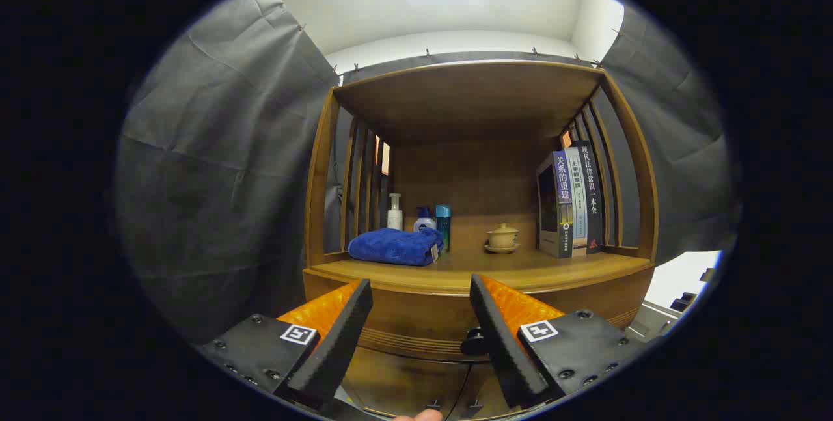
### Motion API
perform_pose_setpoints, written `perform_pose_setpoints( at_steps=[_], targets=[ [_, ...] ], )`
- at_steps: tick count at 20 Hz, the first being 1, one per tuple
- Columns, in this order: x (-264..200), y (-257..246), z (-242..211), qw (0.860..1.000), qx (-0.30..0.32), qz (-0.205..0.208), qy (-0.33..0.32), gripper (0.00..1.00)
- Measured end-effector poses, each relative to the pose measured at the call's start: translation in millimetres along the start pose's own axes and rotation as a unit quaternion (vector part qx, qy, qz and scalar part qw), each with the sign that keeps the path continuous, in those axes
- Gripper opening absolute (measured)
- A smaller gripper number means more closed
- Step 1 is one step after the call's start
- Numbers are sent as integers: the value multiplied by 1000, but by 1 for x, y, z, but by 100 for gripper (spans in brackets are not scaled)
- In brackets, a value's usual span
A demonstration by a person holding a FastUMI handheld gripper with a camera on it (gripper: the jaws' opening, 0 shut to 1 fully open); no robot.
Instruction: Pull open the drawer, take out the items inside it, and place them on the countertop above the cabinet.
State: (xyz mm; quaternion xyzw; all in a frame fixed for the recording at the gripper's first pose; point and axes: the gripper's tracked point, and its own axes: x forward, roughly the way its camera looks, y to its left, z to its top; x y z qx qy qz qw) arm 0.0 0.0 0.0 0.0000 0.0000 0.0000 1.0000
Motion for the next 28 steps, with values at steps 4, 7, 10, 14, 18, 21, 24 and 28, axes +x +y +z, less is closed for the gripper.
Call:
perform_pose_setpoints(
  at_steps=[4,7,10,14,18,21,24,28],
  targets=[
    [-6,11,8,1000,-26,8,-12,98],
    [-8,22,8,999,-45,16,-17,98],
    [-8,29,6,998,-55,21,-16,98],
    [-5,27,0,998,-57,20,-5,98],
    [-2,28,-2,998,-55,20,0,98],
    [-2,28,-1,998,-55,20,-2,98],
    [-1,28,-1,998,-56,20,-4,98],
    [-2,28,-2,998,-56,19,-3,98]
  ],
)
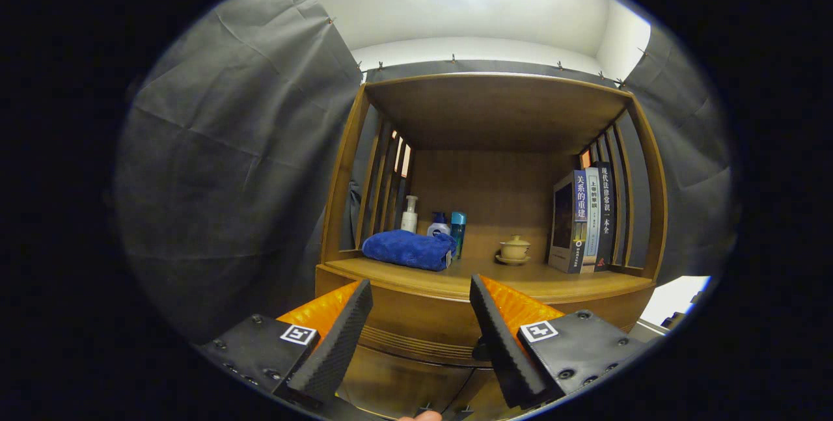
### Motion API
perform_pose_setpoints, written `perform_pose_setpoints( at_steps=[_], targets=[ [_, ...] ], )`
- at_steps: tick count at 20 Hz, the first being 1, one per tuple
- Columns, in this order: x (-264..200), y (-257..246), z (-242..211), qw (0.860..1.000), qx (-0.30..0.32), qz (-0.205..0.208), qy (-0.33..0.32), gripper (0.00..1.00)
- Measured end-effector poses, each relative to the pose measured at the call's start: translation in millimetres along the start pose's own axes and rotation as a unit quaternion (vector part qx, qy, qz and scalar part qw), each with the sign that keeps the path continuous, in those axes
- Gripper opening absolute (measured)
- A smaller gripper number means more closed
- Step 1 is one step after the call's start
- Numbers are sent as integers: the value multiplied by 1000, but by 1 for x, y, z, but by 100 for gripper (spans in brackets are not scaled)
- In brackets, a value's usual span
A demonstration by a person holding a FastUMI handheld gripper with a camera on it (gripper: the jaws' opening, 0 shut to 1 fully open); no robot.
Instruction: Pull open the drawer, take out the items inside it, and place them on the countertop above the cabinet.
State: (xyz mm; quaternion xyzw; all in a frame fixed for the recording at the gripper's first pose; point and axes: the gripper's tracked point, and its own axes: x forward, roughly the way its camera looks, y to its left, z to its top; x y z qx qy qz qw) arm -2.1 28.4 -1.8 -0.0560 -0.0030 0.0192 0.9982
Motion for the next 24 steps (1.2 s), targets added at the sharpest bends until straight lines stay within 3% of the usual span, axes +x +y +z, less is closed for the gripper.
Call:
perform_pose_setpoints(
  at_steps=[11,15,19,24],
  targets=[
    [0,-3,7,1000,1,-8,-13,98],
    [1,-32,12,998,24,-51,-6,98],
    [0,-62,-30,990,38,-103,84,98],
    [16,-87,-87,963,78,-153,209,98]
  ],
)
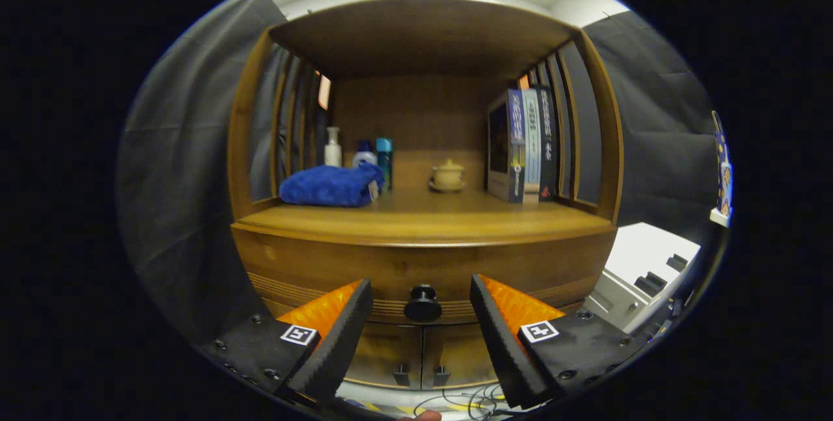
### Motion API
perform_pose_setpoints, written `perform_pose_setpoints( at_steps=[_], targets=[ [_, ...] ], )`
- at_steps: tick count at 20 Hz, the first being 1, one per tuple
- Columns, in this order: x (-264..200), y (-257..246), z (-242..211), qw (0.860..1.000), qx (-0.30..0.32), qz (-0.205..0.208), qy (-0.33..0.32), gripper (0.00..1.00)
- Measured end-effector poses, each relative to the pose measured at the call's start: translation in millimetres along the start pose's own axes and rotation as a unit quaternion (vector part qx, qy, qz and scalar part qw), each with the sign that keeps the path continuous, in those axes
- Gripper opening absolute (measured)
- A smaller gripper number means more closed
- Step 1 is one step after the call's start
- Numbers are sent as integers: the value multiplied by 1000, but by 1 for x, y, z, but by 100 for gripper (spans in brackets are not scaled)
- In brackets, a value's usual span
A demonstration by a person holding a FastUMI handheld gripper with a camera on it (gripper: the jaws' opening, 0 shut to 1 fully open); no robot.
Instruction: Pull open the drawer, take out the items inside it, and place them on the countertop above the cabinet.
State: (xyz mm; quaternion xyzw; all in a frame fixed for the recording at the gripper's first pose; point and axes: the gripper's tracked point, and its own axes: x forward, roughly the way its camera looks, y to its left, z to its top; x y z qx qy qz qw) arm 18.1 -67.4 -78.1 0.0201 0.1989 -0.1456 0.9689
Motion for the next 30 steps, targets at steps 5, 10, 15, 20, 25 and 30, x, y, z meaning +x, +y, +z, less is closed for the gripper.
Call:
perform_pose_setpoints(
  at_steps=[5,10,15,20,25,30],
  targets=[
    [30,-4,-21,998,12,-2,60,97],
    [46,-4,-39,996,-4,-3,92,87],
    [62,1,-39,996,-22,-6,83,58],
    [49,1,-41,995,-20,-6,101,39],
    [14,-1,-48,993,-27,-14,111,39],
    [-20,-2,-55,990,-35,-21,132,39]
  ],
)
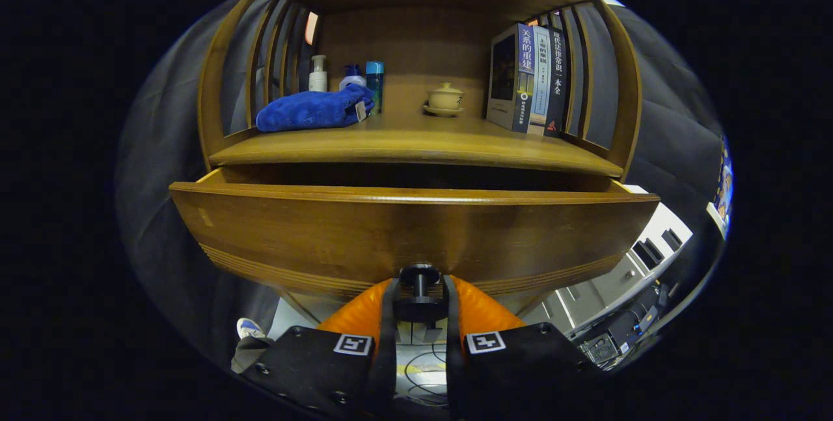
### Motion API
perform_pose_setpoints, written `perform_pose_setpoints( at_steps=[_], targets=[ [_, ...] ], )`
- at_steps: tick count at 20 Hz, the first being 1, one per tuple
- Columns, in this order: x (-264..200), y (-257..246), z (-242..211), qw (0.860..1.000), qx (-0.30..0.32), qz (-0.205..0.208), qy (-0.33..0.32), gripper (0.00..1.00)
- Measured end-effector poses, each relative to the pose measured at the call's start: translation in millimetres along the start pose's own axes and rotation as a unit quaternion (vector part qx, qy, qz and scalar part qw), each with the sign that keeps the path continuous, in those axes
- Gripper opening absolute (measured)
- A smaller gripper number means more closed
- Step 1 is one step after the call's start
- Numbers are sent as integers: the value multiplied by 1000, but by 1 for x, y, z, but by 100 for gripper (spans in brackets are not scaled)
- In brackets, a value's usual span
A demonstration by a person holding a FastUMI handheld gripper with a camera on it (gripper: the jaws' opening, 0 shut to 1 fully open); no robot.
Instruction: Pull open the drawer, take out the items inside it, and place them on the countertop above the cabinet.
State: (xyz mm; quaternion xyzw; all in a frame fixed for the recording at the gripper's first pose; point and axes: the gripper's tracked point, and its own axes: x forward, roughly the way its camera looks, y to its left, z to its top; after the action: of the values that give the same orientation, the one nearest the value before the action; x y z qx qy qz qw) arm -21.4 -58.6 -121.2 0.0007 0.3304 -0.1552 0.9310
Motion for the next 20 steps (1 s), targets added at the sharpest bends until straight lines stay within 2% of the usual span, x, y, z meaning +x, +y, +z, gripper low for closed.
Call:
perform_pose_setpoints(
  at_steps=[12,20],
  targets=[
    [-63,0,-30,999,14,-3,36,39],
    [-83,2,-50,999,7,-3,50,39]
  ],
)
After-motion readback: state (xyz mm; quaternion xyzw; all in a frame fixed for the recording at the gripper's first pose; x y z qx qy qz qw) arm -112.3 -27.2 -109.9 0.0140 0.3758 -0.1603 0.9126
